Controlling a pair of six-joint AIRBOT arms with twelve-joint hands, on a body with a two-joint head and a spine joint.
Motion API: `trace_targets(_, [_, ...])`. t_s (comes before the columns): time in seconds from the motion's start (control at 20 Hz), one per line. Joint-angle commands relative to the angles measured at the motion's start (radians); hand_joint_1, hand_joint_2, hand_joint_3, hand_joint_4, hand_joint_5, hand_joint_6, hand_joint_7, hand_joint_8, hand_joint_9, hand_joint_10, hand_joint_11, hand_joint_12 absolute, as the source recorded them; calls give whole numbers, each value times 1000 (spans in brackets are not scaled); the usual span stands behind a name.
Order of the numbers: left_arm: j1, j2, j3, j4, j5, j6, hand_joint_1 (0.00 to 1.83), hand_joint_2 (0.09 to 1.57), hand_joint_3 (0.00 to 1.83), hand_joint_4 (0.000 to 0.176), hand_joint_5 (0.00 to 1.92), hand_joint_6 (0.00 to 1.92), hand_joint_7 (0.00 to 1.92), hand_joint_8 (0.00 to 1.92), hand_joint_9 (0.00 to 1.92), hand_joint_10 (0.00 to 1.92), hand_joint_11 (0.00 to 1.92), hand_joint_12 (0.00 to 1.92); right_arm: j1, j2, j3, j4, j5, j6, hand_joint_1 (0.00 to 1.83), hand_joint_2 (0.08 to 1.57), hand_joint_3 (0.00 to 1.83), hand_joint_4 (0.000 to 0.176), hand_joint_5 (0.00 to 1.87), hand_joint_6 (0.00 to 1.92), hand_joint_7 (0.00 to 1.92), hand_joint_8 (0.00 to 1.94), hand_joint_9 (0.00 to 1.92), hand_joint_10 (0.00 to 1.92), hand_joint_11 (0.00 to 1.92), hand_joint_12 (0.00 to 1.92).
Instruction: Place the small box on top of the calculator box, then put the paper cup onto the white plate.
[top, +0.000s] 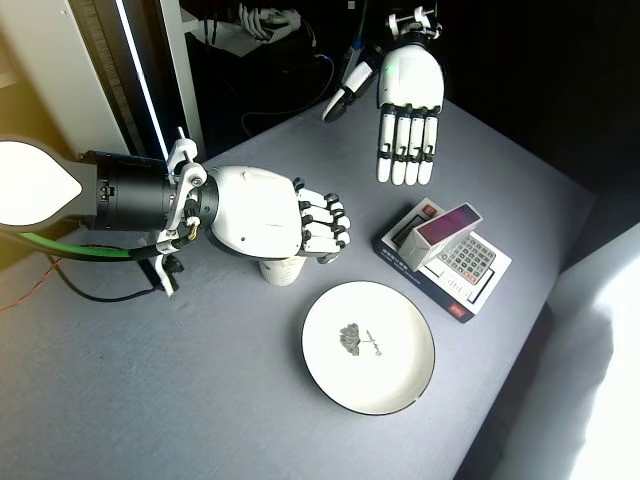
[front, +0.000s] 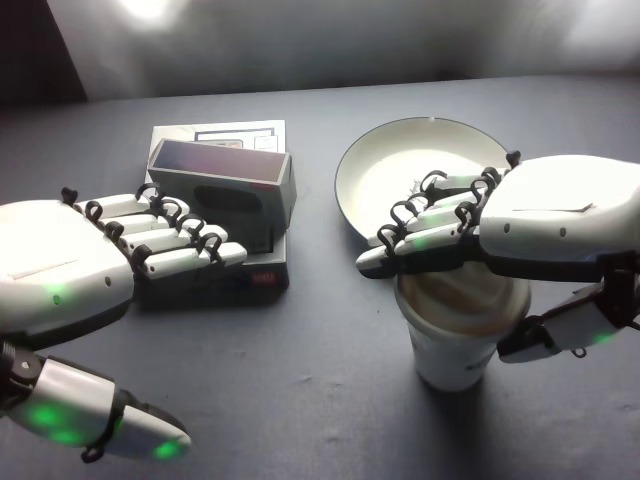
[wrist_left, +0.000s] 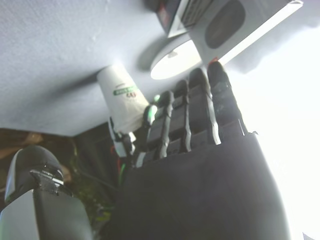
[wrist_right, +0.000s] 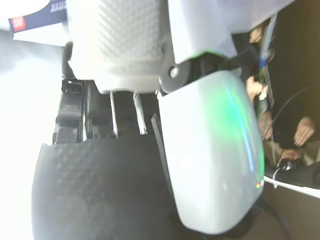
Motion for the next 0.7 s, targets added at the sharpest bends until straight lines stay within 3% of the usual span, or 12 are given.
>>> trace_targets(0.0, [-11, 8, 4, -16, -99, 3, 170, 935, 5, 0, 80, 2, 107, 5, 106, 3, 0, 233, -8, 6, 2, 8, 31, 5, 1752, 1101, 4, 0, 720, 82, 763, 56, 733, 144, 481, 1545])
trace_targets(0.05, [-11, 8, 4, -16, -99, 3, 170, 935, 5, 0, 80, 2, 107, 5, 106, 3, 0, 233, -9, 6, 2, 8, 31, 5, 1752, 1101, 4, 0, 720, 82, 763, 56, 733, 144, 481, 1545])
trace_targets(0.1, [-11, 8, 4, -16, -99, 3, 185, 946, 4, 0, 101, 4, 131, 5, 133, 6, 0, 291, -11, 6, 2, 8, 32, 5, 1542, 1095, 1, 0, 907, 799, 1067, 466, 840, 869, 758, 1534])
trace_targets(0.15, [-11, 8, 4, -15, -99, 3, 213, 960, 5, 0, 100, 1, 136, 3, 135, 3, 0, 285, -11, 6, 2, 8, 34, 5, 1390, 1079, 0, 0, 996, 948, 1146, 657, 921, 1104, 863, 1234])
trace_targets(0.25, [-11, 8, 4, -15, -99, 3, 241, 975, 4, 0, 91, 1, 137, 2, 138, 2, 0, 305, -12, 6, 2, 8, 43, 5, 1387, 1070, 0, 0, 972, 917, 1092, 710, 1056, 1047, 960, 1251])
trace_targets(0.35, [-12, 8, 4, -15, -99, 3, 236, 983, 3, 0, 98, 3, 142, 2, 148, 3, 0, 338, -13, 6, 2, 9, 47, 5, 1383, 1088, 0, 0, 943, 992, 1068, 741, 997, 1118, 949, 1203])
trace_targets(0.45, [-14, 8, 4, -16, -99, 3, 208, 992, 2, 0, 91, 1, 140, 3, 146, 2, 0, 327, -14, 7, 2, 16, 52, 5, 1387, 1078, 0, 0, 956, 924, 1091, 718, 1026, 1100, 978, 1196])
trace_targets(0.6, [-17, 7, 3, -19, -99, 3, 221, 990, 0, 0, 84, 1, 141, 2, 136, 0, 0, 283, -13, 8, 3, 50, 77, 4, 1378, 1106, 1, 0, 904, 1058, 1066, 787, 916, 1191, 914, 1199])
trace_targets(0.65, [-18, 7, 3, -19, -99, 3, 209, 987, 0, 0, 96, 3, 150, 3, 149, 3, 0, 329, -10, 8, 3, 65, 84, 2, 1467, 1097, 0, 0, 903, 1009, 1065, 732, 905, 1096, 909, 1423])
